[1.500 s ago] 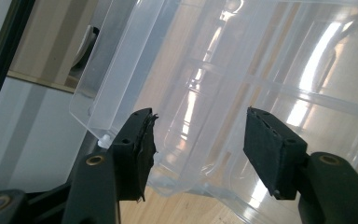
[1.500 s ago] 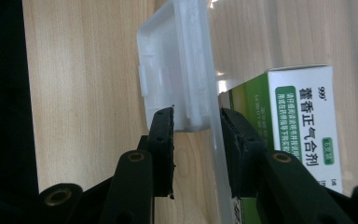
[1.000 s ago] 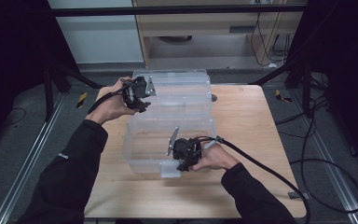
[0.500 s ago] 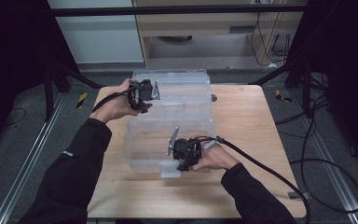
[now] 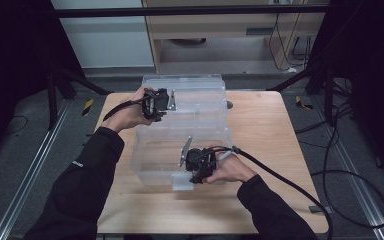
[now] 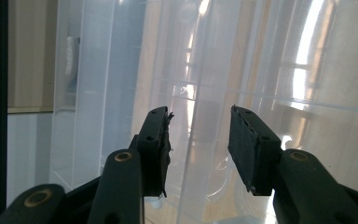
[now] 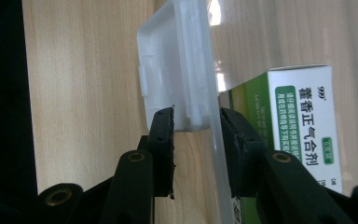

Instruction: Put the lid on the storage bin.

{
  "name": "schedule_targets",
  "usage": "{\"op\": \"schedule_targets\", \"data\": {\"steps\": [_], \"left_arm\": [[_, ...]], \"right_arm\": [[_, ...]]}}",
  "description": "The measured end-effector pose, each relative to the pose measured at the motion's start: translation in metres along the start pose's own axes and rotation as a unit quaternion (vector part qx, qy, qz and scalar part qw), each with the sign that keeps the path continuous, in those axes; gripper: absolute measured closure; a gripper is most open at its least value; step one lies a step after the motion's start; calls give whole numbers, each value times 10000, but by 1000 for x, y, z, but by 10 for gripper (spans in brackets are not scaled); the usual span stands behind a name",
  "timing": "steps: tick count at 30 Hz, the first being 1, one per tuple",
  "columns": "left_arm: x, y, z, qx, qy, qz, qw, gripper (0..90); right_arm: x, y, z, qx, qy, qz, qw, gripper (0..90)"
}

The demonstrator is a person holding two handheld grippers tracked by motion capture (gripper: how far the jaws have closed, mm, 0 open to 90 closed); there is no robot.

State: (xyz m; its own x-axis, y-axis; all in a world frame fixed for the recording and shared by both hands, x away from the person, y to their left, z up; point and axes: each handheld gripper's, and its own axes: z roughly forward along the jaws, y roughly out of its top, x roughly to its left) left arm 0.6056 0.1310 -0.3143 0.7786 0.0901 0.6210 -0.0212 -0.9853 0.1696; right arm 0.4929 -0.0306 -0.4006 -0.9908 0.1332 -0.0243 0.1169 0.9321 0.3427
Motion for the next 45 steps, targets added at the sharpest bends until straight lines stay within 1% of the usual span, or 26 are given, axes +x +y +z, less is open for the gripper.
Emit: {"op": "schedule_targets", "data": {"steps": [1, 2, 3, 4, 5, 7, 10, 14, 15, 17, 20, 22, 25, 27, 29, 30, 33, 34, 35, 36, 37, 39, 40, 41, 42, 45], "left_arm": [[-1, 1, 1, 9, -7, -10, 10000, 578], [-1, 2, 2, 55, 3, 83, 10000, 583], [-1, 2, 2, 43, 5, 90, 10000, 590], [-2, 3, 3, 45, -10, 48, 10000, 593], [-1, 4, 3, 50, 10, 124, 9999, 598], [-1, 5, 4, 27, 42, 136, 9999, 617], [-1, 7, 4, 79, 31, 185, 9998, 644], [-2, 7, 4, 85, 22, 197, 9998, 692], [-2, 8, 4, 133, 6, 217, 9997, 700], [-2, 8, 4, 146, 24, 231, 9996, 712], [-2, 7, 4, 136, -24, 163, 9998, 728], [-1, 7, 4, 149, -14, 199, 9997, 736], [-1, 9, 4, 162, 3, 327, 9993, 748], [-1, 10, 3, 202, -23, 367, 9991, 756], [-2, 11, 2, 177, -34, 385, 9991, 763], [-2, 10, 2, 138, -26, 386, 9992, 766], [-2, 10, 0, 187, -98, 343, 9992, 774], [-1, 10, -1, 170, -87, 405, 9990, 774], [-3, 10, -1, 149, -72, 389, 9991, 778], [-3, 11, -2, 191, -98, 393, 9990, 779], [-3, 11, -3, 167, -74, 445, 9988, 781], [-5, 12, -5, 108, -96, 410, 9991, 788], [-5, 13, -6, 111, -96, 462, 9988, 791], [-5, 13, -7, 102, -111, 454, 9989, 793], [-6, 12, -7, -22, -176, 457, 9988, 795], [-7, 12, -12, 22, -188, 534, 9984, 800]], "right_arm": [[0, 0, 0, 2, -4, 12, 10000, 669], [0, 0, 0, 0, -1, 16, 10000, 669], [0, 0, 0, 6, -12, 25, 10000, 669], [0, 0, 0, 5, -14, 25, 10000, 669], [0, 0, 0, 1, -14, 23, 10000, 669], [0, 0, 0, -2, -6, 21, 10000, 669], [0, 0, 0, 1, -14, 16, 10000, 669], [0, 0, 0, 2, -9, 8, 10000, 669], [0, 0, 0, 3, -15, 9, 10000, 669], [0, 0, 0, 2, -18, 6, 10000, 669], [1, 0, 0, 9, -20, 9, 10000, 669], [0, 0, 0, 6, -16, 8, 10000, 669], [1, 0, 0, 11, -19, 8, 10000, 669], [1, 0, 0, 10, -26, 11, 10000, 669], [0, 0, 0, 1, -33, -22, 10000, 669], [1, 0, 0, 1, -25, 14, 10000, 669], [1, 0, 0, -1, -39, -2, 10000, 669], [2, 0, 0, 0, -59, -7, 10000, 670], [2, 0, 0, -25, -72, -22, 10000, 670], [2, 0, 0, -26, -77, -13, 10000, 670], [2, 0, 0, -20, -79, -10, 10000, 670], [2, 0, 0, -6, -91, 12, 10000, 671], [2, 0, 0, -4, -90, 3, 10000, 671], [2, 0, 0, -11, -89, 4, 10000, 672], [3, 0, 0, -17, -88, -1, 10000, 672], [3, 0, 0, 12, -82, 20, 10000, 672]]}}
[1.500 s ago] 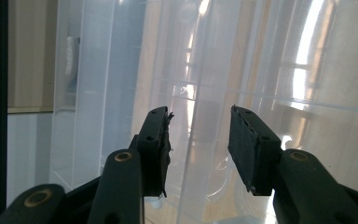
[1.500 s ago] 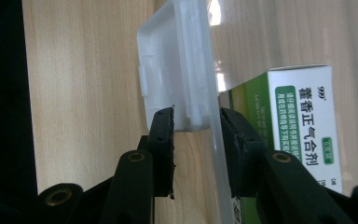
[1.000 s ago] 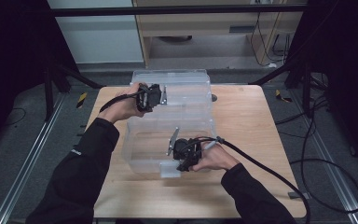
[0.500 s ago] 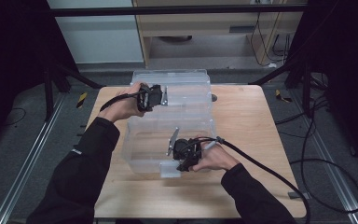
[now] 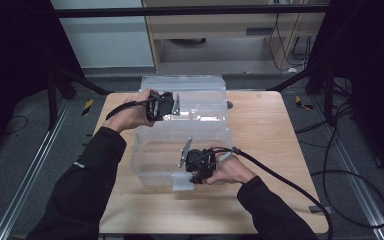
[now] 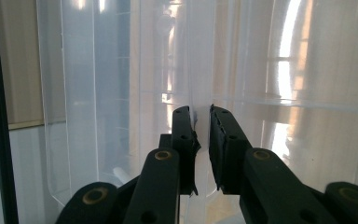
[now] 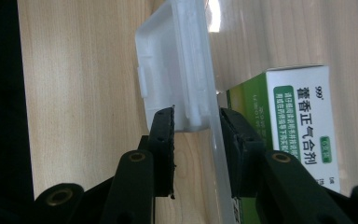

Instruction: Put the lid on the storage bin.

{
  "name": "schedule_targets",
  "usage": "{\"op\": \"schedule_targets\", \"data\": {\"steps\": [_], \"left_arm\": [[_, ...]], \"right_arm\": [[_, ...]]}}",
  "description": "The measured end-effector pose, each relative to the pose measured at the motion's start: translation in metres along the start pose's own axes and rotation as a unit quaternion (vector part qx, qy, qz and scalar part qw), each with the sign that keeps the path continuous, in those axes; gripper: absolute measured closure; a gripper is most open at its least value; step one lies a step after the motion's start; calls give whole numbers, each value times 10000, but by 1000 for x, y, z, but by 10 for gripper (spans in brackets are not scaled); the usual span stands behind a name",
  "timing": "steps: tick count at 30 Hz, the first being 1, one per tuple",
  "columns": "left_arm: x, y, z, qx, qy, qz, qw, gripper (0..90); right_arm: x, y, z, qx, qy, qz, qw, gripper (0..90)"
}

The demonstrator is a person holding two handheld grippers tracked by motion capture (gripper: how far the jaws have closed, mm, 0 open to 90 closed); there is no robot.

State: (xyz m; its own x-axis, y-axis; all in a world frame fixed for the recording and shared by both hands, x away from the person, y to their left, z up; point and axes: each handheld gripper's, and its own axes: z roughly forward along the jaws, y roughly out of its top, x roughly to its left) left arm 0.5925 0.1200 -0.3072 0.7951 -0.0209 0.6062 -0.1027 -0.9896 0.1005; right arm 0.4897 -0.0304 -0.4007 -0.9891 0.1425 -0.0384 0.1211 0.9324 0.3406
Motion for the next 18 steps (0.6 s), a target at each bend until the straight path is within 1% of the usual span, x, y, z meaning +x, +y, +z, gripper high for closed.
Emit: {"op": "schedule_targets", "data": {"steps": [2, 3, 4, 5, 9, 13, 16, 18], "left_arm": [[-2, 0, -3, -31, 0, 34, 10000, 804], [-4, 1, -5, -30, 27, 51, 10000, 805], [-6, 1, -8, -7, 57, 20, 10000, 807], [-6, 1, -9, -56, 46, 66, 10000, 808], [-10, 0, -14, -117, 41, 11, 9999, 812], [-15, 2, -20, -69, 69, 28, 9999, 814], [-20, 3, -24, -102, 106, 84, 9999, 814], [-22, 3, -26, -106, 115, 79, 9998, 814]], "right_arm": [[1, 0, 0, -13, -11, 28, 10000, 672], [0, -1, 0, -31, -32, -11, 10000, 672], [1, -1, 0, -33, -35, -9, 10000, 672], [0, -1, 0, -40, -34, -55, 10000, 672], [1, -3, 0, -94, -55, -54, 9999, 672], [1, -3, 0, -118, -55, 0, 9999, 672], [1, -2, 0, -96, -57, 49, 9999, 672], [1, -3, 0, -104, -54, 29, 9999, 672]]}}
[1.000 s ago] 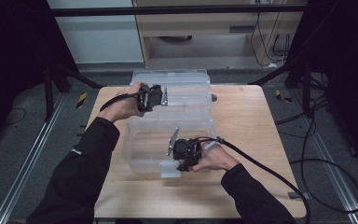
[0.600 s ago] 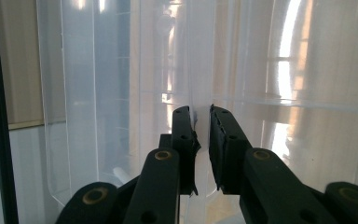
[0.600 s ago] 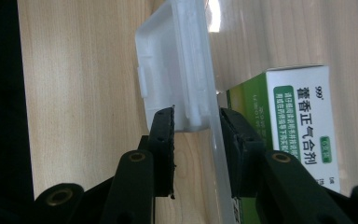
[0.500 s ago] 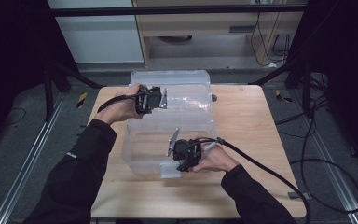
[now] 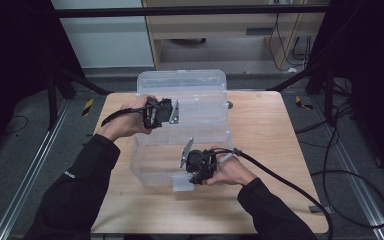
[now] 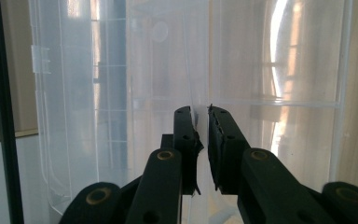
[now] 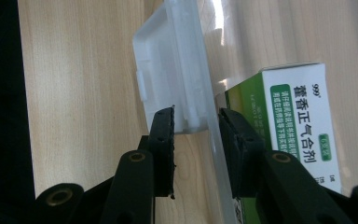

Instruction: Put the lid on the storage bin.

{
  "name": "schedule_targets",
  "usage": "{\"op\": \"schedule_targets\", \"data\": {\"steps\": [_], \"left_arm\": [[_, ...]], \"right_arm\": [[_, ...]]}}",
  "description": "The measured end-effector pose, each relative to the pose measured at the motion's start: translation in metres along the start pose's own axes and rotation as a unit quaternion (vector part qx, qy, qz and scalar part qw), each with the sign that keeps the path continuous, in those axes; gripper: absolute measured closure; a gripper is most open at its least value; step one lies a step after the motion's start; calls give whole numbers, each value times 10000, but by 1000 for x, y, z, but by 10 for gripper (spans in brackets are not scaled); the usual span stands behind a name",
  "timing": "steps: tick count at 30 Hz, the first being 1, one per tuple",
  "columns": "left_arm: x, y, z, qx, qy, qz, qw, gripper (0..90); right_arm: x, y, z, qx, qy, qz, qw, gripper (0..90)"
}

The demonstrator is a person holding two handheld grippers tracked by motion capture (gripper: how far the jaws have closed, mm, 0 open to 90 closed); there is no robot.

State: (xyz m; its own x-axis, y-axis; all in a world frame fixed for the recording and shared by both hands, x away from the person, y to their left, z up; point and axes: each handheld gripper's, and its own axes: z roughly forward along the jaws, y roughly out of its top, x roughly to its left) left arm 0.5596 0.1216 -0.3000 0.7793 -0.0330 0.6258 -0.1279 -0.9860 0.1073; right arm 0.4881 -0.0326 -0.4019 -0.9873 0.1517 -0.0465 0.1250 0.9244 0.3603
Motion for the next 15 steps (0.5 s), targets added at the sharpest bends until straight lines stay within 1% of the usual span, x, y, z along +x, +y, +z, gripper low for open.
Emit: {"op": "schedule_targets", "data": {"steps": [3, 5, 9, 10, 14, 15], "left_arm": [[-5, 0, -4, -18, 32, 31, 10000, 814], [-8, 0, -5, -22, 44, 11, 10000, 814], [-13, 0, -8, -64, 66, 8, 10000, 815], [-14, 0, -9, -20, 56, 31, 10000, 816], [-18, -2, -11, -132, 92, -11, 9999, 817], [-19, -2, -12, -100, 94, 2, 9999, 817]], "right_arm": [[0, 0, 0, -9, -9, -18, 10000, 671], [0, -1, 0, -27, -26, 9, 10000, 671], [-1, -1, 0, -39, 15, 14, 10000, 670], [-1, -1, 0, -34, 20, 13, 10000, 670], [0, -1, 0, -42, 1, 22, 10000, 670], [0, -1, 0, -47, -1, 24, 10000, 669]]}}
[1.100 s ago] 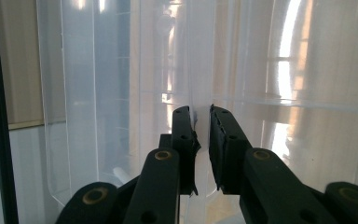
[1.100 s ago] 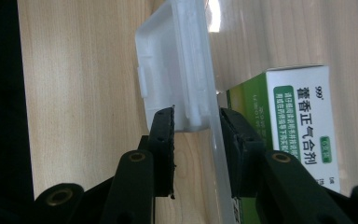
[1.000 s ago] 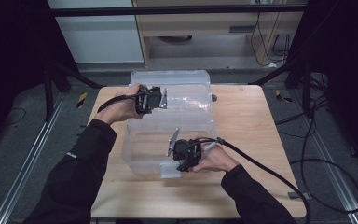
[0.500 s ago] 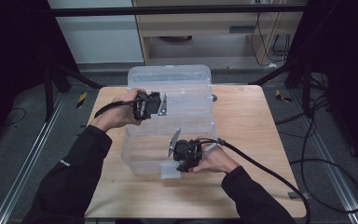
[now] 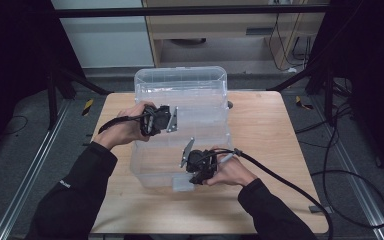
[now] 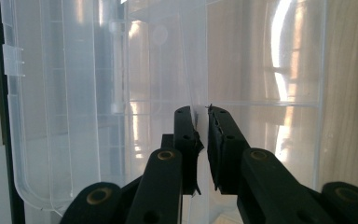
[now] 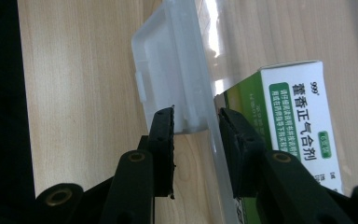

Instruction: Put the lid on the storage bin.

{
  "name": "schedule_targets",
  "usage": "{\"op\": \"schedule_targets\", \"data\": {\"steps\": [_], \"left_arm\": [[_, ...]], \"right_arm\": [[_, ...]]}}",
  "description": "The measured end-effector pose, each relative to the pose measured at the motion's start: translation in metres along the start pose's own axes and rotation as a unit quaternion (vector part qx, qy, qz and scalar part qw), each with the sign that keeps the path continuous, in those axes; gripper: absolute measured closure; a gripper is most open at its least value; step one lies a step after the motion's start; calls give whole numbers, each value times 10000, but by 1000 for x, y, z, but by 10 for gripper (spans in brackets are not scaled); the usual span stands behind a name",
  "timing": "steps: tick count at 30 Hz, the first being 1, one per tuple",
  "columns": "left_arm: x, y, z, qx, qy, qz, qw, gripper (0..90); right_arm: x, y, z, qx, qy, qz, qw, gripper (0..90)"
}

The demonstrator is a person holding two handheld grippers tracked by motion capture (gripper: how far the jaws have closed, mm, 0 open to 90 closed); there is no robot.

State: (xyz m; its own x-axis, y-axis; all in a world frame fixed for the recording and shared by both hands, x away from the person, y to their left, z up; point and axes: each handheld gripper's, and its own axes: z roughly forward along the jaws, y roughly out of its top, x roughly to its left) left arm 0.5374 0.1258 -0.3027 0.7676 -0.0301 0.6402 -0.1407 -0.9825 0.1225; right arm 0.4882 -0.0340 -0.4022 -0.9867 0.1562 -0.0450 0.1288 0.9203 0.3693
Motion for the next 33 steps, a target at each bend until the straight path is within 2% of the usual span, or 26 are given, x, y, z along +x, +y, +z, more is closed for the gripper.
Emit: {"op": "schedule_targets", "data": {"steps": [1, 3, 4, 7, 8, 17, 20, 26, 29, 33], "left_arm": [[-2, 0, 0, -5, 22, -5, 10000, 818], [-5, -1, -1, -79, 60, -19, 9999, 818], [-3, 0, -5, 139, 46, 178, 9997, 818], [-7, 0, -8, 173, 62, 235, 9996, 818], [-11, -1, -6, -38, 53, 11, 10000, 818], [-20, -5, -11, -60, 43, -77, 9999, 818], [-22, -7, -11, -159, 31, -143, 9998, 819], [-26, -4, -13, -76, 60, -172, 9998, 817], [-28, -5, -14, -103, 89, -198, 9997, 817], [-31, -6, -14, -142, 92, -253, 9995, 817]], "right_arm": [[1, 0, 0, -27, 26, 69, 10000, 669], [1, 0, 0, -34, 18, 61, 10000, 669], [0, 0, 0, -24, 5, 38, 10000, 669], [0, 0, 0, -18, 11, 58, 10000, 669], [0, 0, 0, -20, 11, 63, 10000, 668], [1, -1, 0, -54, 0, 85, 9999, 666], [0, -2, 0, -104, -9, 58, 9999, 665], [1, -2, 0, -95, -4, 71, 9999, 663], [2, -3, -1, -110, -33, -5, 9999, 662], [2, -3, -1, -128, -33, 17, 9999, 660]]}}
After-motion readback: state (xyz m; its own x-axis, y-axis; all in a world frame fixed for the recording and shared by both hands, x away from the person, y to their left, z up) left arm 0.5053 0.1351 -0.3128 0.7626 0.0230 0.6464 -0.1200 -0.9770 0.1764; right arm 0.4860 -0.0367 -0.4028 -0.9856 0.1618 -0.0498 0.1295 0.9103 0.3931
